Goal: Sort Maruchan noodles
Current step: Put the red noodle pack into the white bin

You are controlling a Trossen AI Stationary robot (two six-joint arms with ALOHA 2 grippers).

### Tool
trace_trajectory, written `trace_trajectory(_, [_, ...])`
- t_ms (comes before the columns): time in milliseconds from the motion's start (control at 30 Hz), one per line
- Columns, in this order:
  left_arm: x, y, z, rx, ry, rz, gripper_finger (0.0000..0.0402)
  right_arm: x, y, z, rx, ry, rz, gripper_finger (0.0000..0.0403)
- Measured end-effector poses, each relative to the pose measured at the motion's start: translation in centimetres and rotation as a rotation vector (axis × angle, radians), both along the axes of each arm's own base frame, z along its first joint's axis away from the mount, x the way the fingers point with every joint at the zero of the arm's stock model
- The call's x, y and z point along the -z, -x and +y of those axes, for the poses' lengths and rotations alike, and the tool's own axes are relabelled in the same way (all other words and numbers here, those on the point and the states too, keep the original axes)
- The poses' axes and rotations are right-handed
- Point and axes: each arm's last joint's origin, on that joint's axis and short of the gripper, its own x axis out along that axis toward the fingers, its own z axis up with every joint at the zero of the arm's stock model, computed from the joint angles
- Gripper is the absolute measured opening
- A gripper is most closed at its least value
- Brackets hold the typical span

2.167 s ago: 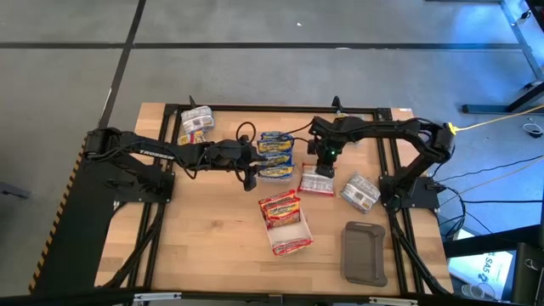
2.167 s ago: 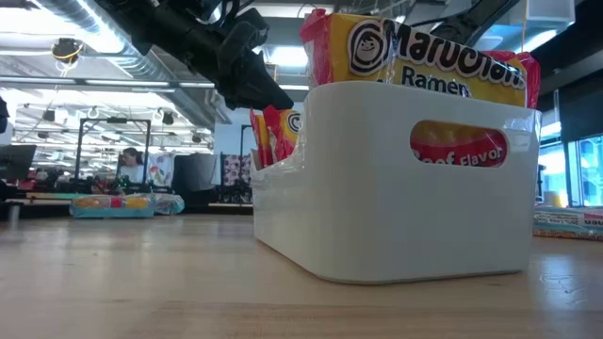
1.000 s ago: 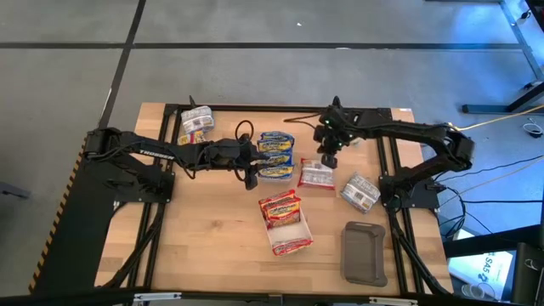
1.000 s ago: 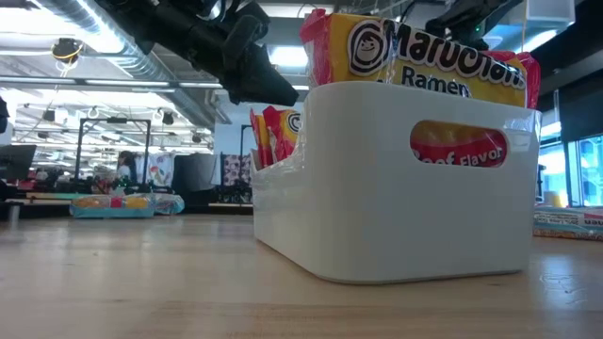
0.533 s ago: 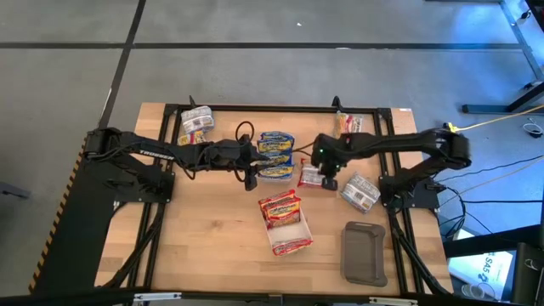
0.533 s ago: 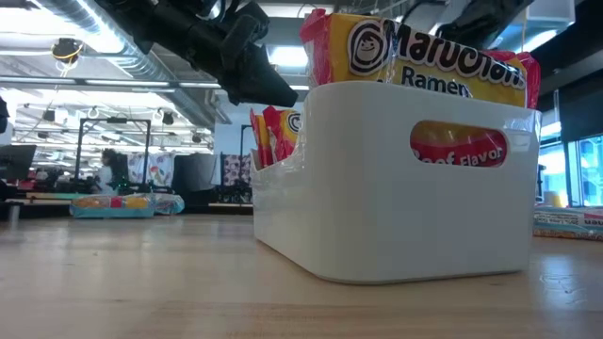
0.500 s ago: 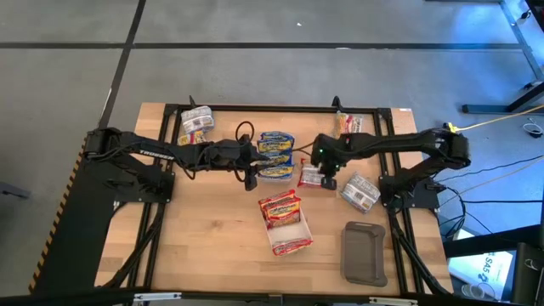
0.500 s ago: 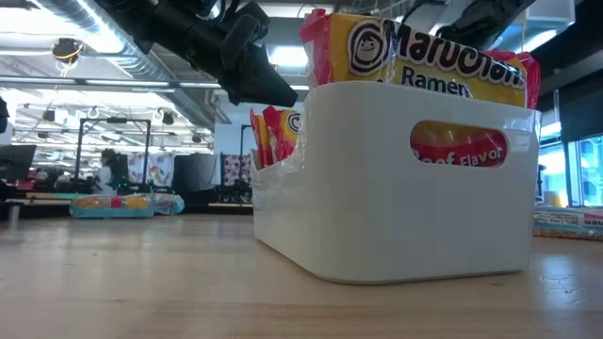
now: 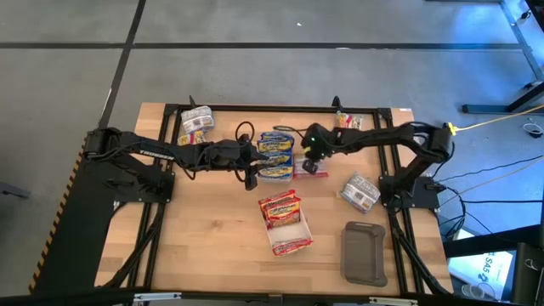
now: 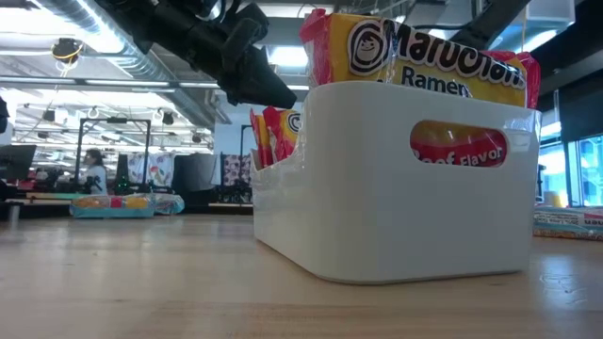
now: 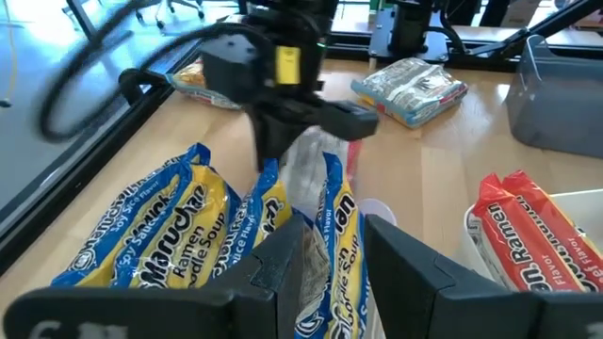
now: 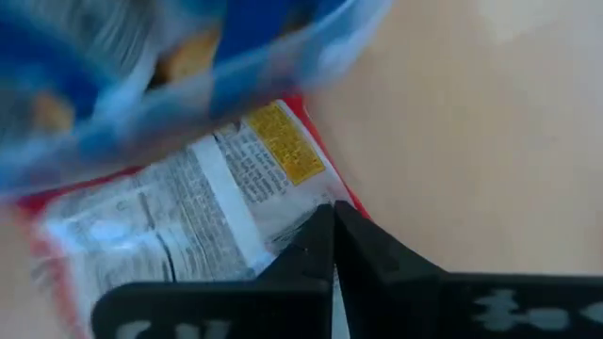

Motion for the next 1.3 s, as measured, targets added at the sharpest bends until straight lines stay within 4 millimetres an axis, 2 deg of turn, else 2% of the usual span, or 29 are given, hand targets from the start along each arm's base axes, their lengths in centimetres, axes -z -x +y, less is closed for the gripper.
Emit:
trace_trajectory(133, [0.0,0.0,0.0,-0.004,-0.001,0.000,0.0106,-2.3,-1.3,-1.4,0.056,0.099,-0.051,0.0003])
trace_trajectory(233, [-0.3,-0.1,0.0,-0.002,0.001,0.001,0.0106,-4.6,-1.0,-1.4,0.034,0.184,-0.001,0.0003])
trace_trajectory(367, [-2.1,-0.9,0.0,0.019,0.011,0.014,0.0106,-7.5,0.9,-0.1,0.005,0.211,-0.031,0.0003])
trace_trajectory(467, [-3.0,-2.2,0.2,0.031,-0.002,0.065,0.0105,-8.1,3.2,1.8,-0.030,0.180,-0.076,0.0003])
trace_trajectory(567, [-4.1,-4.6,0.9,0.059,-0.012,0.116,0.0105,-8.0,5.8,3.4,-0.018,0.179,-0.154,0.0003])
trace_trajectory(667, [-4.1,-7.3,2.1,0.083,0.016,0.198,0.0105,-7.8,8.1,4.6,-0.004,0.180,-0.274,0.0003])
trace_trajectory(800, [-4.5,-11.3,3.7,0.117,0.055,0.252,0.0105,-8.7,10.4,5.4,0.017,0.197,-0.433,0.0003])
trace_trajectory(900, [-3.9,-13.9,5.1,0.099,0.072,0.294,0.0105,-9.4,11.5,5.8,0.019,0.228,-0.479,0.0003])
trace_trajectory(1067, [-2.4,-17.9,7.3,0.084,0.100,0.258,0.0105,-10.4,12.4,6.1,-0.001,0.283,-0.527,0.0003])
trace_trajectory(1300, [3.2,-21.1,8.5,0.177,0.271,0.317,0.0105,-10.0,12.3,6.1,-0.011,0.273,-0.514,0.0003])
